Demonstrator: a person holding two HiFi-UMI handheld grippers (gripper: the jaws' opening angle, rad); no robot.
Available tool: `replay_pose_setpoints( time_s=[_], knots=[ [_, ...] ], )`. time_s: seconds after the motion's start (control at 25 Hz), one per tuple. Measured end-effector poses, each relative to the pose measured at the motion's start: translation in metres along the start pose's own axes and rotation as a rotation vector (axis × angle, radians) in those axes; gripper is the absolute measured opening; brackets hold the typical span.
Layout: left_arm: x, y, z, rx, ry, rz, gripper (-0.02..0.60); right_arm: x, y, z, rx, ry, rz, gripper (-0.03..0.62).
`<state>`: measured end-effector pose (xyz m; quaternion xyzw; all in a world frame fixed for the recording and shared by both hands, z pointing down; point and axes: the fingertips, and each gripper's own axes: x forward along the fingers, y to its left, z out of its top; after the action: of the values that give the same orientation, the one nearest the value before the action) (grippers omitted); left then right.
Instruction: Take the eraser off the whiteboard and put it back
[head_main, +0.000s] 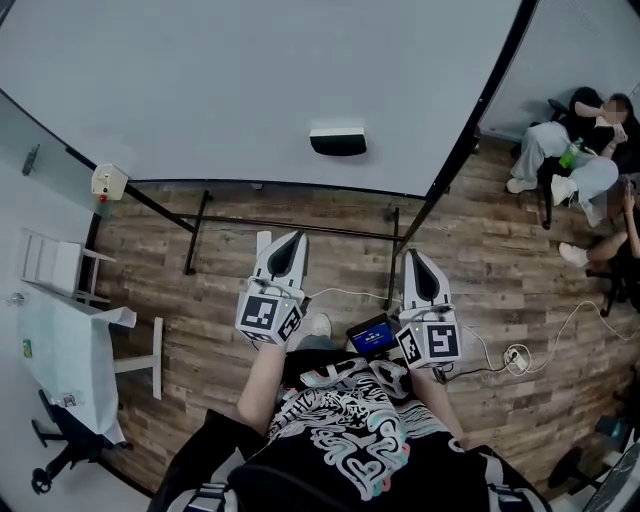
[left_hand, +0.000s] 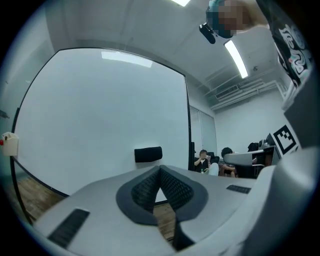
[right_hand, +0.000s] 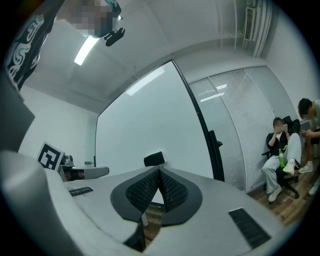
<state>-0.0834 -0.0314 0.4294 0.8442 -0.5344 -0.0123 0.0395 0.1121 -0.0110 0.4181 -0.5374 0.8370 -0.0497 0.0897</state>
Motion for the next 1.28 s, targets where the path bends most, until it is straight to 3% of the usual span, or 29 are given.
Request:
replay_pose_setpoints(
  time_s=[0.2,0.56,0.8,1.28],
  knots=[
    [-0.004,0.004,-0.004,0.089,0.025,0.007,0.009,0.005,0.011,0.0,-0.02,0.002,-0.006,0.008],
    [-0.009,0.032,0.003,0.06,-0.018,-0.014,0.009,0.024,0.043,-0.007,-0.041,0.023,0.003,0.006],
    [-0.006,0.043,-0.008,0.114,0.017,-0.012,0.009,0.036,0.051,-0.013,-0.061,0.039,-0.007,0.006],
    [-0.013,0.06,-0.013,0.102,0.022,-0.009,0.009,0.039,0.061,-0.022,-0.063,0.051,-0.028,0.006]
  ],
)
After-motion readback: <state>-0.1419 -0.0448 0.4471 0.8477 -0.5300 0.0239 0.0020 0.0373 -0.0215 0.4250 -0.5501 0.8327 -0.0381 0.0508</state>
